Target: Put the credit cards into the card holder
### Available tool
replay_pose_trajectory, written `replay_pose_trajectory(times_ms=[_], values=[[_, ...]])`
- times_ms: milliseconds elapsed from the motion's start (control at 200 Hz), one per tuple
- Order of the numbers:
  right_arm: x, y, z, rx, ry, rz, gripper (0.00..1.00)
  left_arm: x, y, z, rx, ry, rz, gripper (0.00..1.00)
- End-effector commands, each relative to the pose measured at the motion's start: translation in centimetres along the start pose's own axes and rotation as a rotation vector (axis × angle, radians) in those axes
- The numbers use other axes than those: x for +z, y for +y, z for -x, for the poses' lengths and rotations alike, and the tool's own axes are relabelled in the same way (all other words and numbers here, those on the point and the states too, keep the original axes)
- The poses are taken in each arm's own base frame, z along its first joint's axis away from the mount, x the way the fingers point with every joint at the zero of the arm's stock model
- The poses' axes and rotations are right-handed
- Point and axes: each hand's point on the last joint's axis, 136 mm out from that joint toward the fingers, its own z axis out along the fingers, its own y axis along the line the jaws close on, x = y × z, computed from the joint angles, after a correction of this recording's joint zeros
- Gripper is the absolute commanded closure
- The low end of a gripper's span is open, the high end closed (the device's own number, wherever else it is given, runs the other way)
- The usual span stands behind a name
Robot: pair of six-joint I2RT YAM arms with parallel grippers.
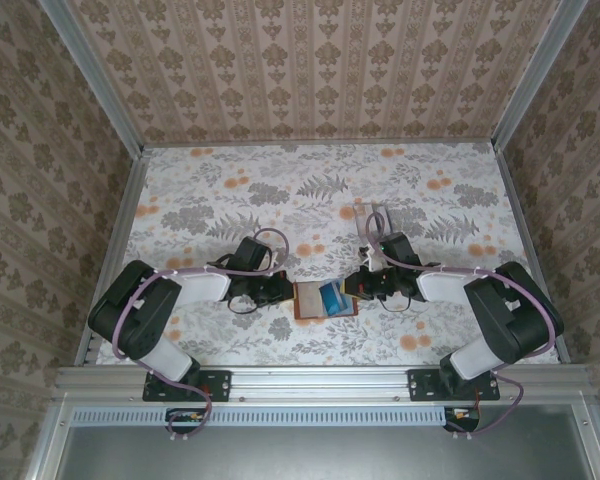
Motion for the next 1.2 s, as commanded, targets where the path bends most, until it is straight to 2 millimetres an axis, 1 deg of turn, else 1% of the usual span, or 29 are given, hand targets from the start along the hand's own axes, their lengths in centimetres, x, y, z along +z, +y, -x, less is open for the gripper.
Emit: replay_pose_trajectory(times_ms=[0,185,300,505,655,775,995,1100,1195], values=[[0.2,0.5,-0.1,-0.008,0.015,0.032,1.00,0.5,0.5,-0.4,-0.014,0.018,0.017,1.00],[0.8,-0.1,-0.3,0.009,0.031,0.019,1.00,0.6,0.5,-0.5,-0.018,0.019,0.016,1.00],[1.0,-0.9,-0.3,0.019,0.026,-0.015,1.00,0.6,0.7,-0.5,-0.011,0.032,0.027,1.00],[1.2,-1.1,0.6,0.046,-0.050,-0.041,1.00,0.8,0.6,-0.4,-0.014,0.026,0.020,1.00],[1.1,-0.7,1.5,0.055,-0.105,-0.049,1.00,0.7,0.1,0.0,-0.021,0.004,-0.001,1.00],[1.3,-0.4,1.8,0.064,-0.147,-0.062,1.00,0.7,0.3,-0.1,-0.041,-0.002,0.001,1.00],[1.7,0.3,1.1,0.065,-0.185,-0.083,1.00,0.0,-0.6,0.0,-0.069,-0.064,-0.029,1.00],[2.2,1.3,0.7,0.048,-0.167,-0.069,1.00,-0.1,-0.7,0.0,-0.078,-0.081,-0.029,1.00],[2.9,1.8,0.1,0.032,-0.153,-0.077,1.00,-0.1,-0.7,0.1,-0.080,-0.081,-0.034,1.00]])
